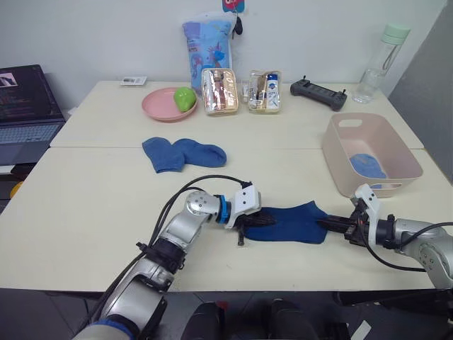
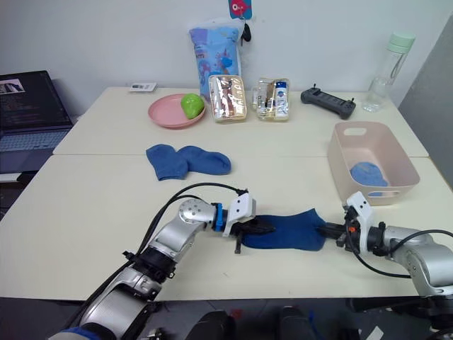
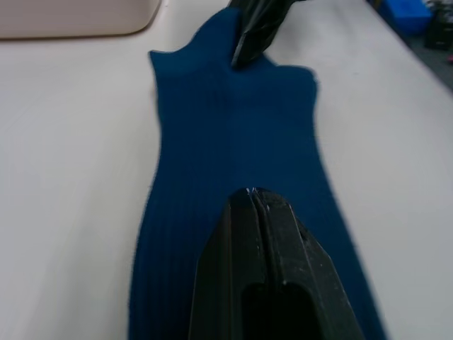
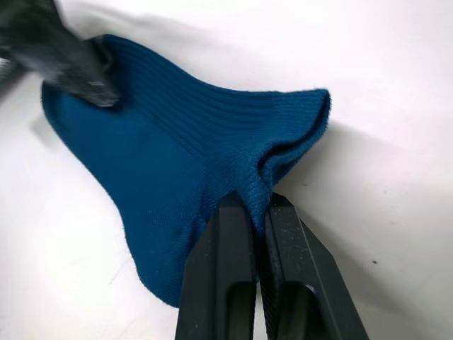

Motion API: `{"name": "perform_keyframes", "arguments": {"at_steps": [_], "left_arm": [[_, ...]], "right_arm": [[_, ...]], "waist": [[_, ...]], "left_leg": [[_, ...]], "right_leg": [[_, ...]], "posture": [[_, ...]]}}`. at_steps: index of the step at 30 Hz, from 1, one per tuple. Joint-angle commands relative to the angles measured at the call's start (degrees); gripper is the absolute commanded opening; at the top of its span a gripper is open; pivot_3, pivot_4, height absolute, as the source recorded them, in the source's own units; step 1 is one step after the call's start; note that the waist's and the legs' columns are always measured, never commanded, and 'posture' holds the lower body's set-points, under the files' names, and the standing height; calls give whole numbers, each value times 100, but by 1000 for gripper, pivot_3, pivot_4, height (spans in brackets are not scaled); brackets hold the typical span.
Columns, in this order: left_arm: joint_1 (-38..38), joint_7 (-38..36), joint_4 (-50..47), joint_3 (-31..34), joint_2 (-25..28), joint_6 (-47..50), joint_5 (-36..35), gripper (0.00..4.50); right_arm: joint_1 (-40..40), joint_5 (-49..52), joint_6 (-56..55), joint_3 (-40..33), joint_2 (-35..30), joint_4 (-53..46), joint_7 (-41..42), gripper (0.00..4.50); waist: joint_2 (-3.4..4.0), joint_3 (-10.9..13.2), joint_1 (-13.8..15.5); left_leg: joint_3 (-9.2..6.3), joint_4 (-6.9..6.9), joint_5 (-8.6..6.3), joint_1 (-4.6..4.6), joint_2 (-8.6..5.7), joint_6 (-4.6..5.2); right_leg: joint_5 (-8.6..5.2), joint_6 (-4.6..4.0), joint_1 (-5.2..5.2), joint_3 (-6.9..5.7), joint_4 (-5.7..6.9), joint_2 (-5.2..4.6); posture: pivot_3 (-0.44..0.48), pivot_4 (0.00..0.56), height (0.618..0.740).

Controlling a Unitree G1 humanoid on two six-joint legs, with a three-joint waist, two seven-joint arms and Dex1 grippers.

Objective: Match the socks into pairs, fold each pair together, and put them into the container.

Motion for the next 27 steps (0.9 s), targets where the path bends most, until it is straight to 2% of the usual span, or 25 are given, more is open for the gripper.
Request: {"name": "perform_keyframes", "arguments": {"at_steps": [1,10,14,18,21,24,27], "left_arm": [[-170,178,345,-72,-101,-403,285,0],[-152,-73,386,-168,-144,-367,370,0],[-187,27,520,-49,-184,-460,347,0],[-50,-147,285,141,-124,-468,23,0],[238,-484,-421,314,227,-180,-333,0],[450,-570,-1325,611,666,649,-731,0],[693,-704,-2179,986,1389,1358,-1041,0]], "right_arm": [[-58,263,132,-259,-75,-324,102,35],[-500,1436,1130,-530,294,-1129,-191,35],[-738,1825,1515,-327,759,-1343,-588,35],[-806,1590,1411,58,1144,-1296,-860,35],[-833,1430,1280,316,1341,-1176,-928,35],[-900,1268,1156,505,1430,-1055,-913,35],[-1006,933,924,881,1559,-814,-872,35]], "waist": [[0,0,-6],[0,0,-5],[0,-1,-6],[1,-1,-5],[1,0,-35],[2,0,-48],[2,0,-65]], "left_leg": [[0,-1,0,1,1,0],[-5,-1,0,-1,1,0],[-6,-1,0,0,2,0],[-7,0,0,-2,1,0],[-6,-1,0,-3,3,0],[-8,-2,0,-3,6,0],[-9,-1,0,-4,6,0]], "right_leg": [[0,0,0,1,0,0],[0,0,-1,-2,0,-1],[0,0,-1,-3,2,-1],[0,0,-2,-3,2,-3],[0,0,-8,-1,3,-3],[0,0,-10,-3,5,-2],[0,0,-9,-4,4,-3]], "posture": [[0,150,740],[0,150,740],[0,150,740],[0,150,740],[0,150,740],[0,150,740],[0,150,740]]}}
